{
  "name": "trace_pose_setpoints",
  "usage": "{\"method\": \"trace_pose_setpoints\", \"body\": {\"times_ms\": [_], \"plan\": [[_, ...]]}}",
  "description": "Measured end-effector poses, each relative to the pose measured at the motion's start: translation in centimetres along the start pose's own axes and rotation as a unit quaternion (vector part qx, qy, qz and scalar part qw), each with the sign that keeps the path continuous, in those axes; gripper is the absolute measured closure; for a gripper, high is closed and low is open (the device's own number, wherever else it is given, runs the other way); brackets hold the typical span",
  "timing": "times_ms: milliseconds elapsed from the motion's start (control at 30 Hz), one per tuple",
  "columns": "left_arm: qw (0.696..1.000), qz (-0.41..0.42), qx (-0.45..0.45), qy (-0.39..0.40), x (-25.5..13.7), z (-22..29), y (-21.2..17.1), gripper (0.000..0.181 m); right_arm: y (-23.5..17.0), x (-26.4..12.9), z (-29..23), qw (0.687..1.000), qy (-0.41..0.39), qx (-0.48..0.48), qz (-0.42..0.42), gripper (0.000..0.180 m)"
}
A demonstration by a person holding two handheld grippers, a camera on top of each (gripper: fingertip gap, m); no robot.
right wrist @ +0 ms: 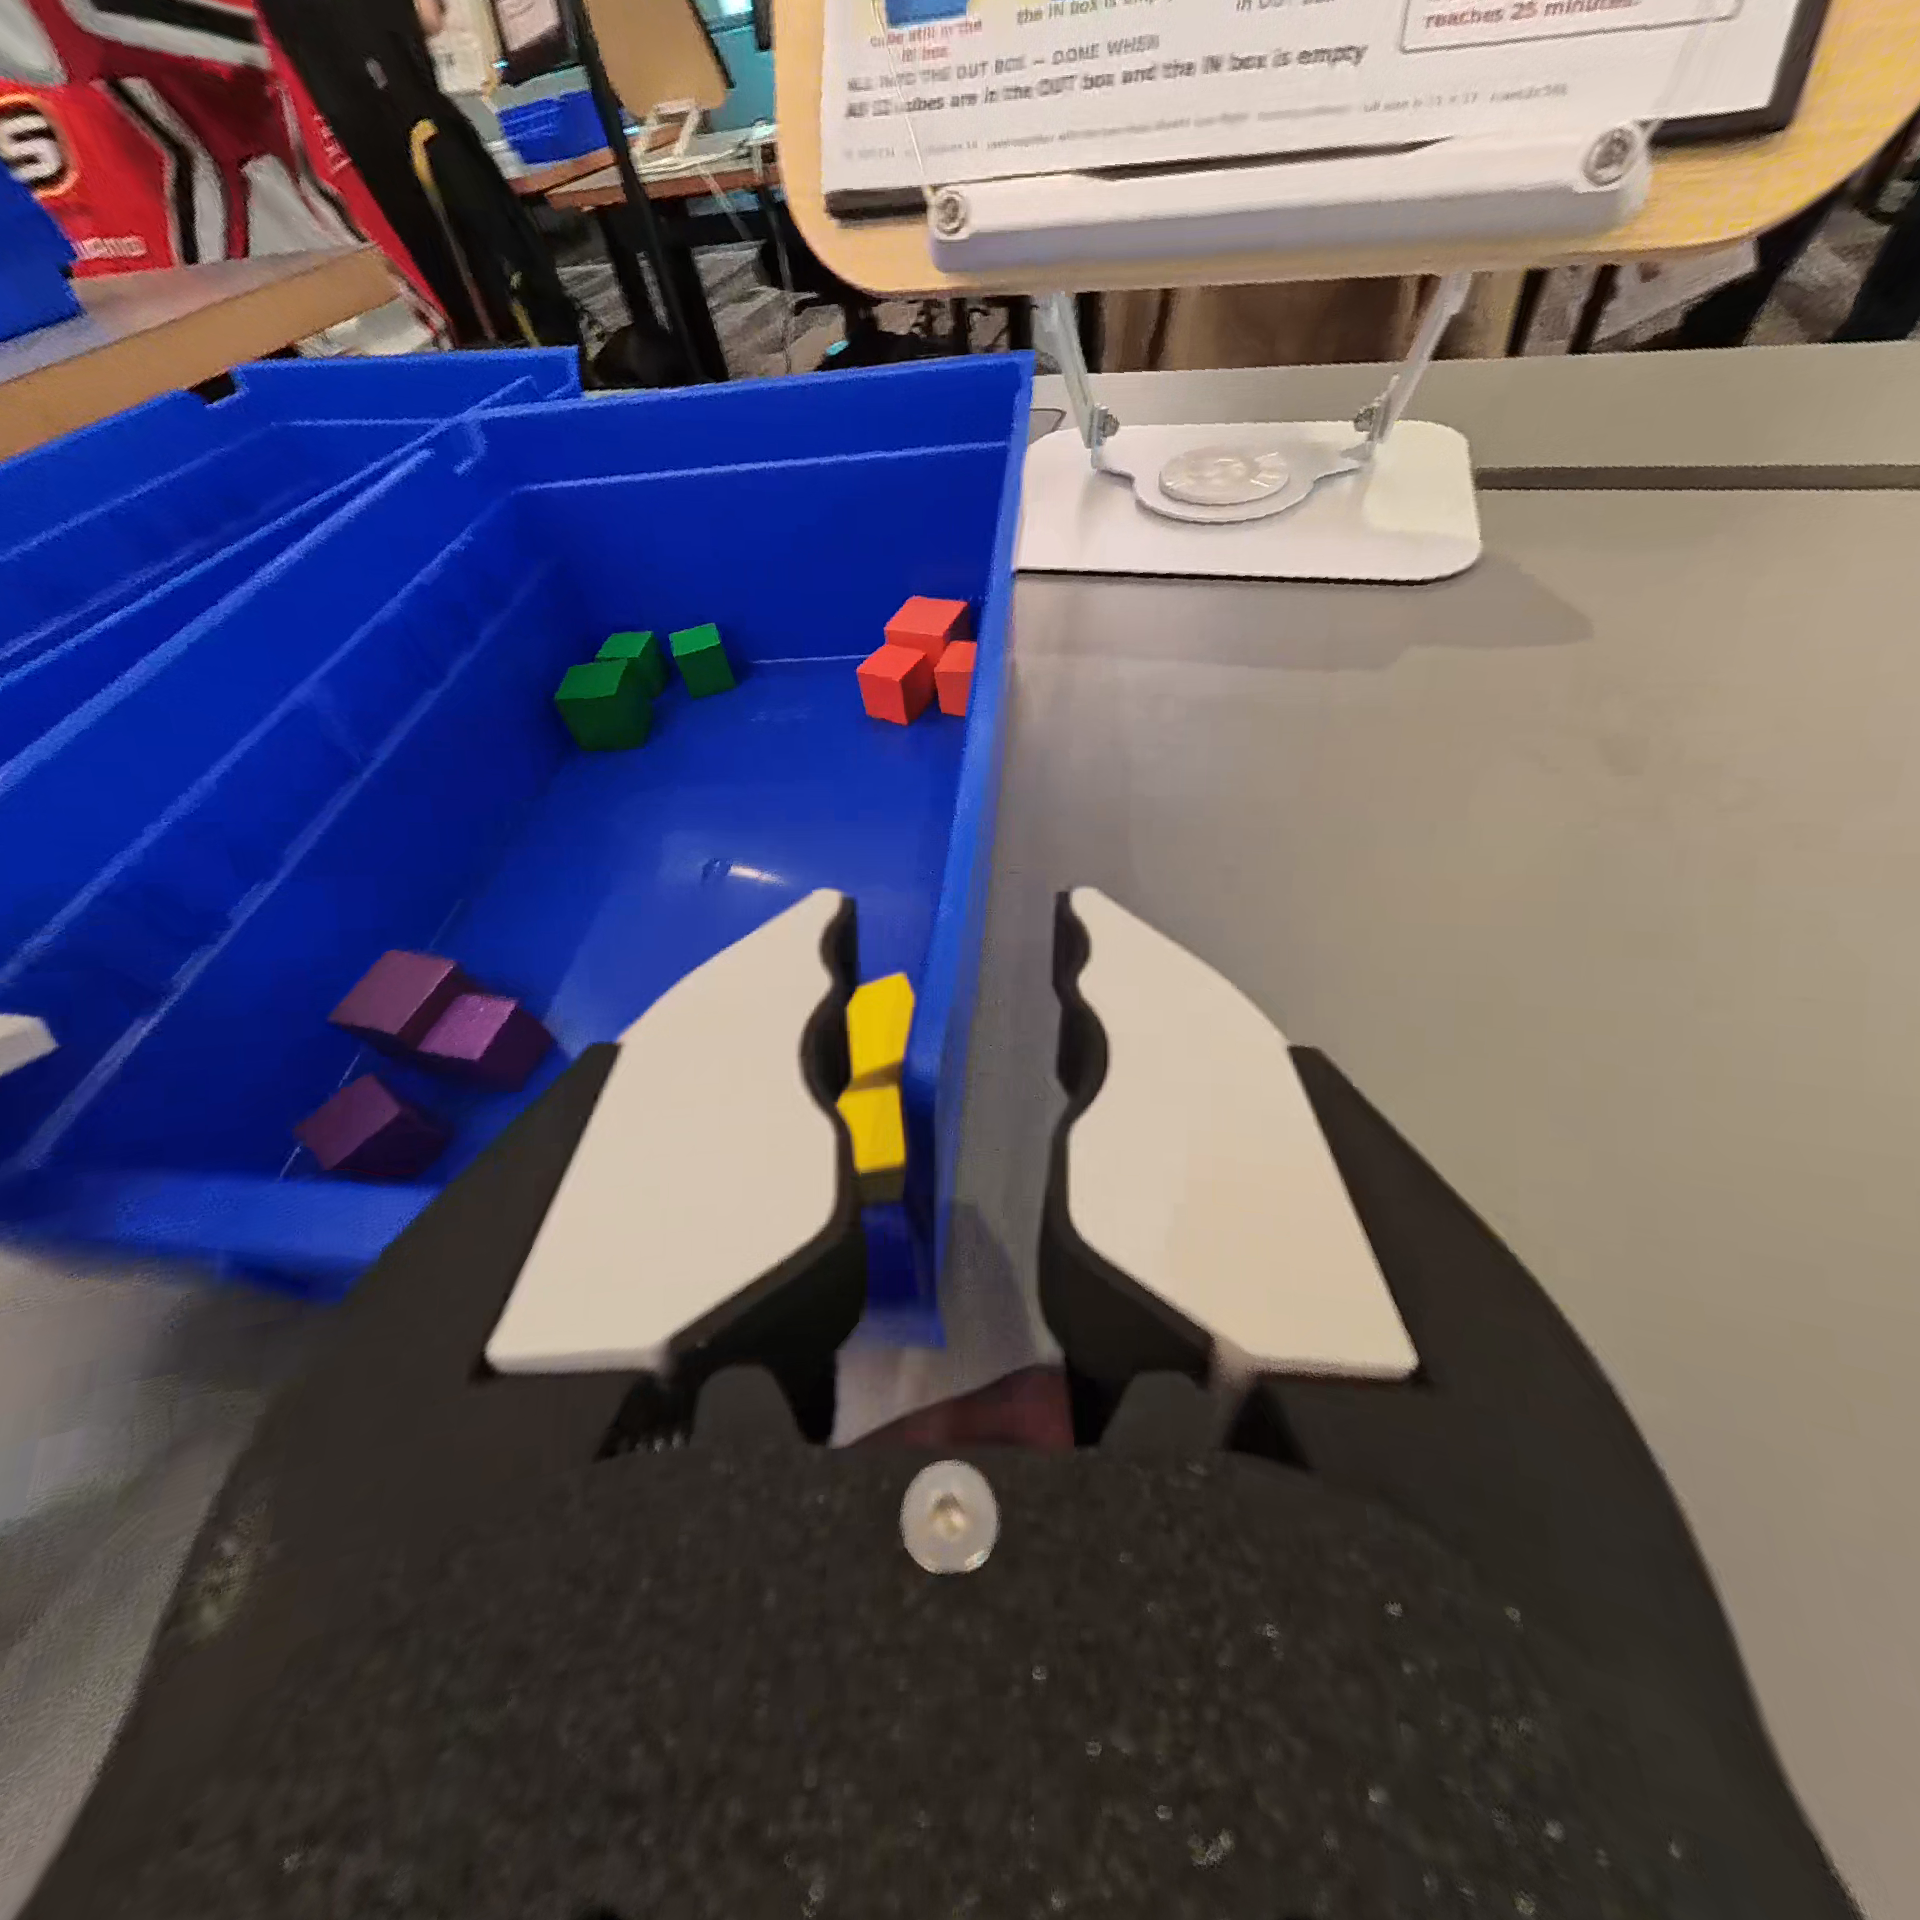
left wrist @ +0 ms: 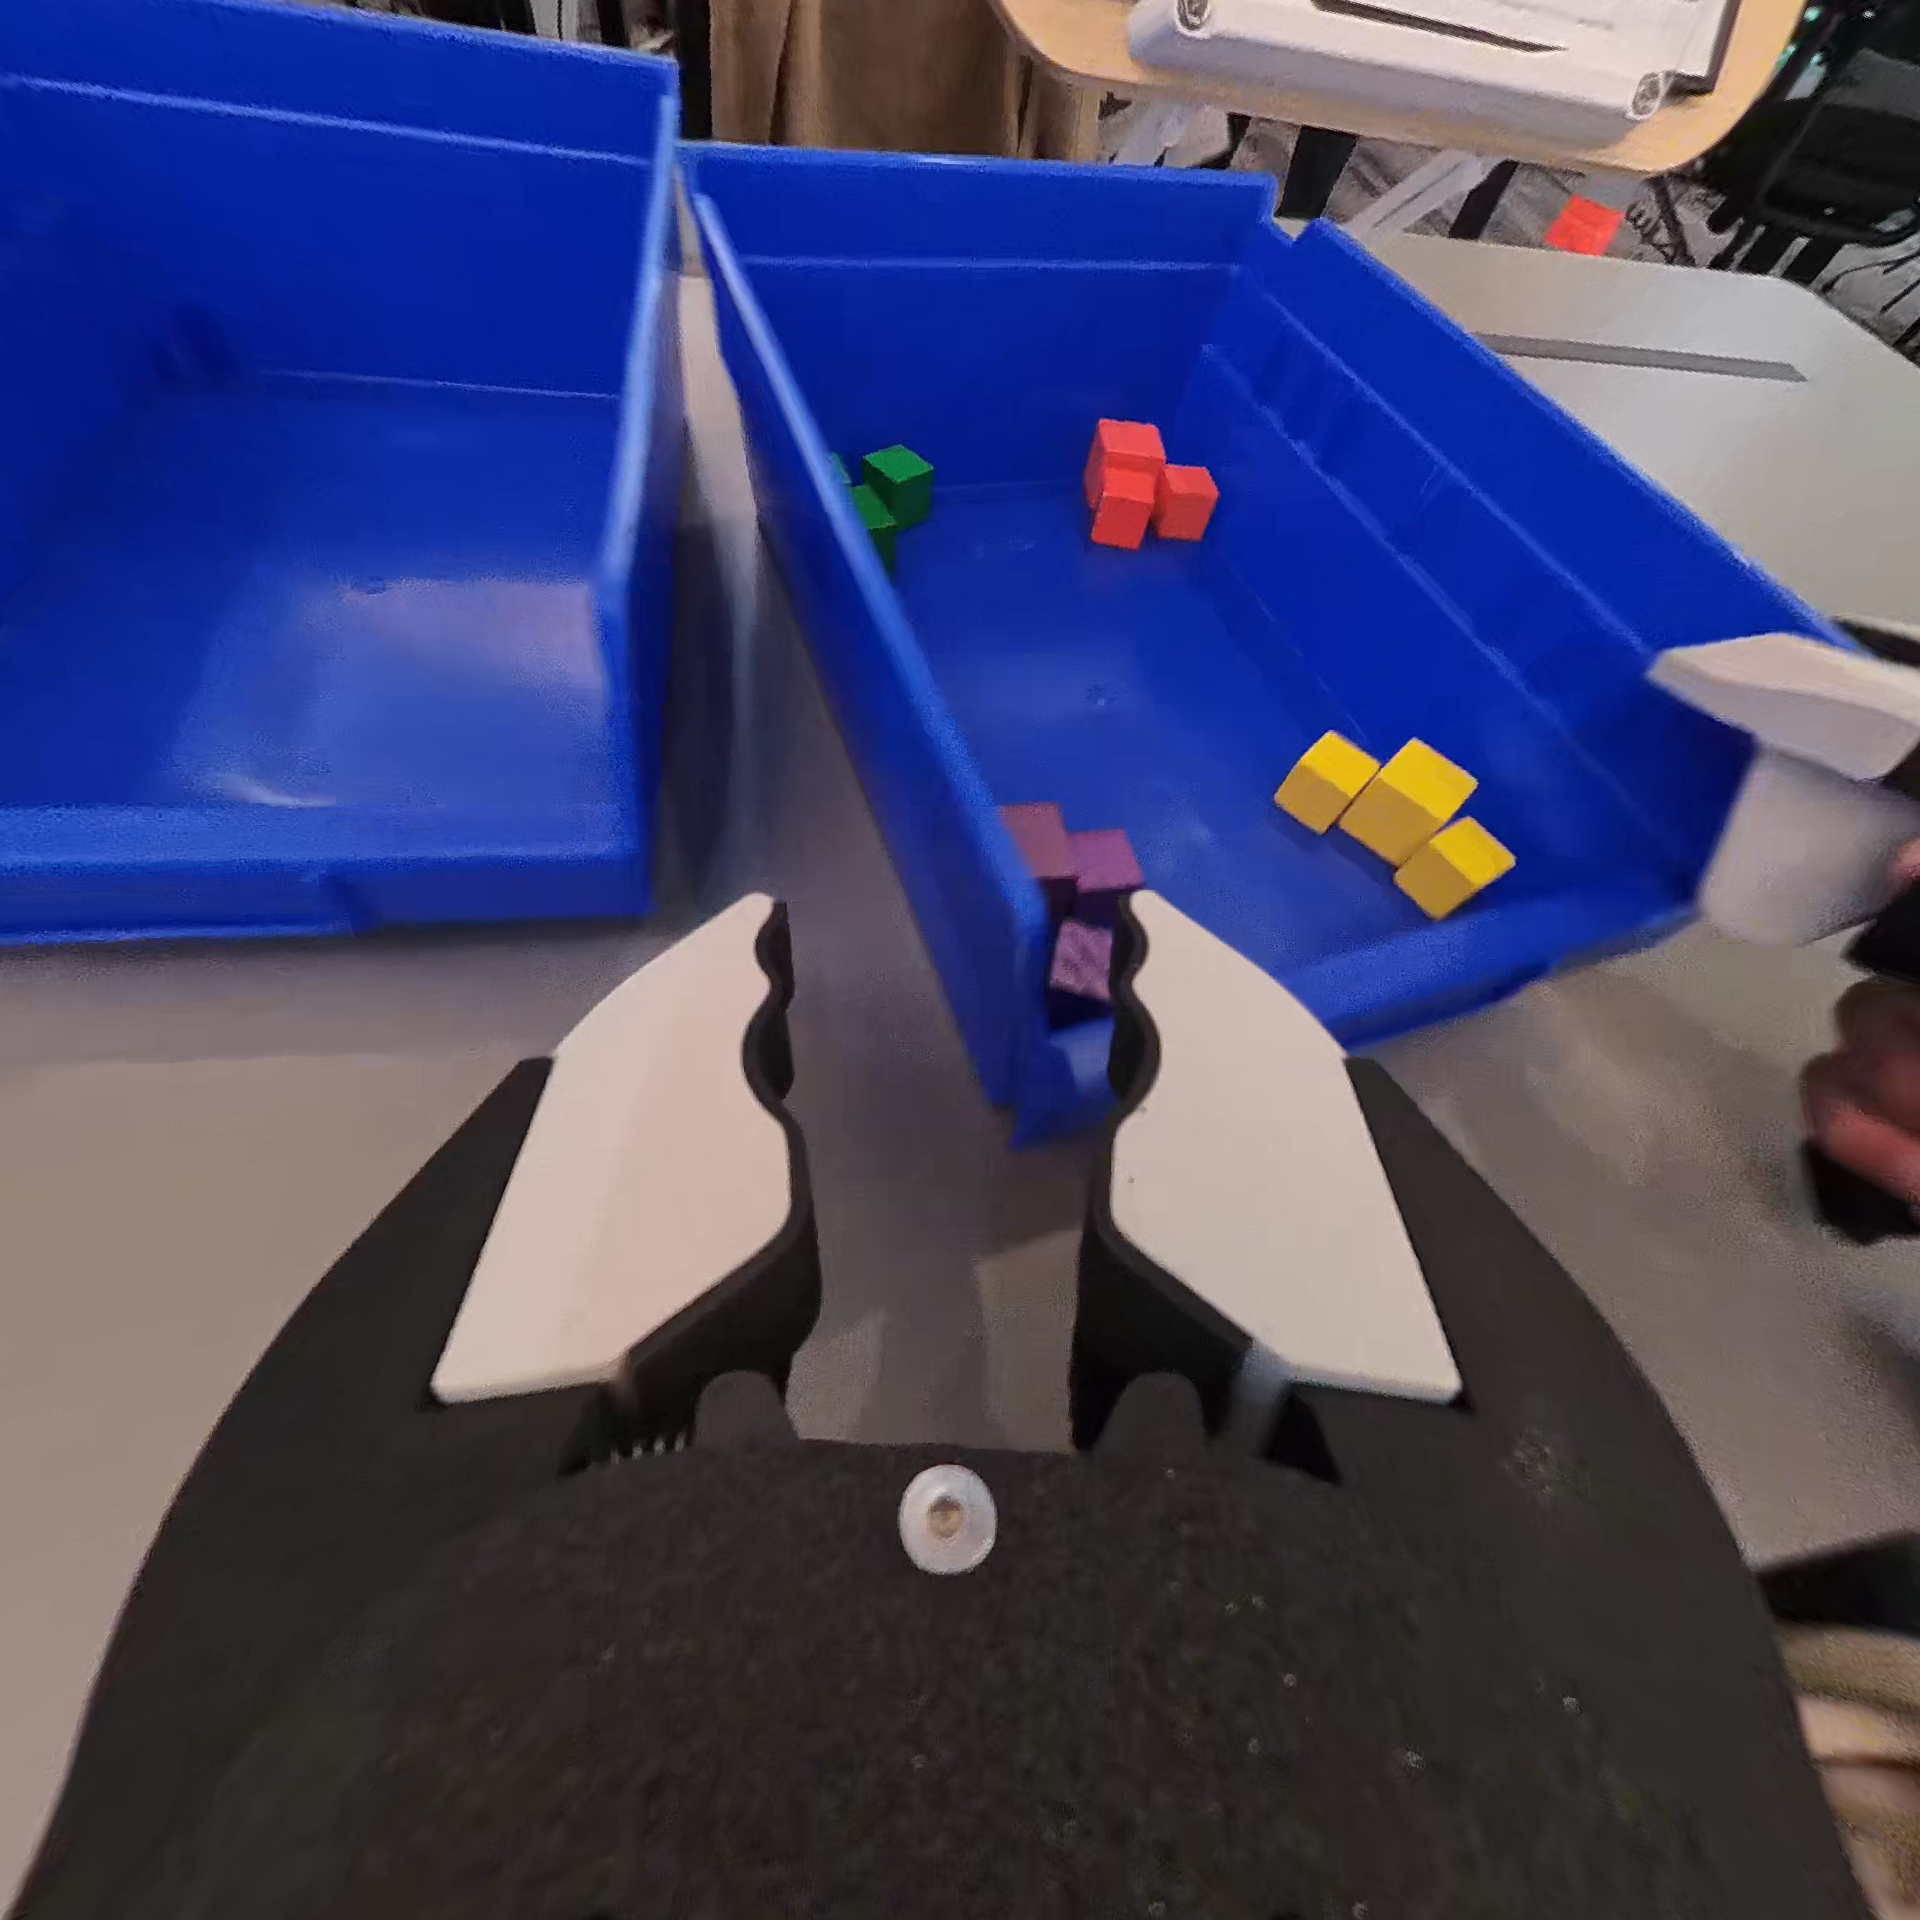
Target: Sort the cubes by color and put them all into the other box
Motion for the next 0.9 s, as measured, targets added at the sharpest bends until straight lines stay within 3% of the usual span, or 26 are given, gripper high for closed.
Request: {"method": "trace_pose_setpoints", "body": {"times_ms": [67, 100, 133, 267, 333, 433, 533, 600, 633, 667, 700, 900], "plan": [[1.000, 0.019, 0.004, 0.012, -2.5, -2.0, -0.6, 0.114, 0.0, -2.4, 0.6, 1.000, 0.019, -0.013, 0.017, 0.137], [0.999, 0.026, 0.001, 0.027, -3.5, -3.7, -0.8, 0.124, 0.0, -3.9, 0.9, 0.999, 0.038, -0.017, 0.033, 0.138], [0.999, 0.025, 0.000, 0.046, -4.1, -5.6, -0.8, 0.123, -0.1, -5.5, 1.1, 0.997, 0.056, -0.023, 0.052, 0.139], [0.997, 0.049, -0.044, 0.043, -4.7, -13.7, 0.6, 0.116, 0.6, -9.5, 1.8, 0.988, 0.096, -0.023, 0.117, 0.149], [0.996, 0.045, -0.067, 0.046, -4.2, -17.5, 1.4, 0.108, 1.0, -9.6, 1.7, 0.988, 0.117, -0.028, 0.102, 0.148], [0.992, 0.032, -0.050, 0.110, -1.8, -22.7, 2.4, 0.105, 0.6, -8.7, 1.1, 0.988, 0.128, -0.033, 0.083, 0.149], [0.993, 0.005, -0.046, 0.111, 1.5, -25.5, 3.1, 0.104, -0.5, -7.4, -0.2, 0.987, 0.149, -0.028, 0.045, 0.149], [0.993, 0.004, -0.045, 0.105, 3.1, -26.1, 3.5, 0.114, -1.2, -6.9, -1.4, 0.985, 0.167, -0.029, 0.027, 0.149], [0.995, 0.013, -0.051, 0.090, 3.5, -26.0, 3.9, 0.130, -1.5, -6.8, -2.0, 0.984, 0.174, -0.032, 0.019, 0.149], [0.996, 0.019, -0.057, 0.071, 3.7, -25.8, 4.2, 0.161, -1.8, -6.6, -2.7, 0.983, 0.179, -0.038, 0.011, 0.149], [0.996, 0.017, -0.060, 0.068, 3.8, -25.5, 4.4, 0.176, -2.1, -6.4, -3.4, 0.982, 0.184, -0.043, 0.003, 0.149], [0.992, -0.004, -0.055, 0.117, 1.1, -23.4, 3.1, 0.177, -4.3, -5.6, -9.3, 0.965, 0.250, -0.052, -0.055, 0.147]]}}
Point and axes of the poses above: each gripper's, where its closed fingertips meet, x out along the fingers, y out of its top, z = x × y across the jaws, the point moved 10 cm from there along -x, back along the fingers, and after that the axes turned 1 degree about x, right-handed, at the moved point
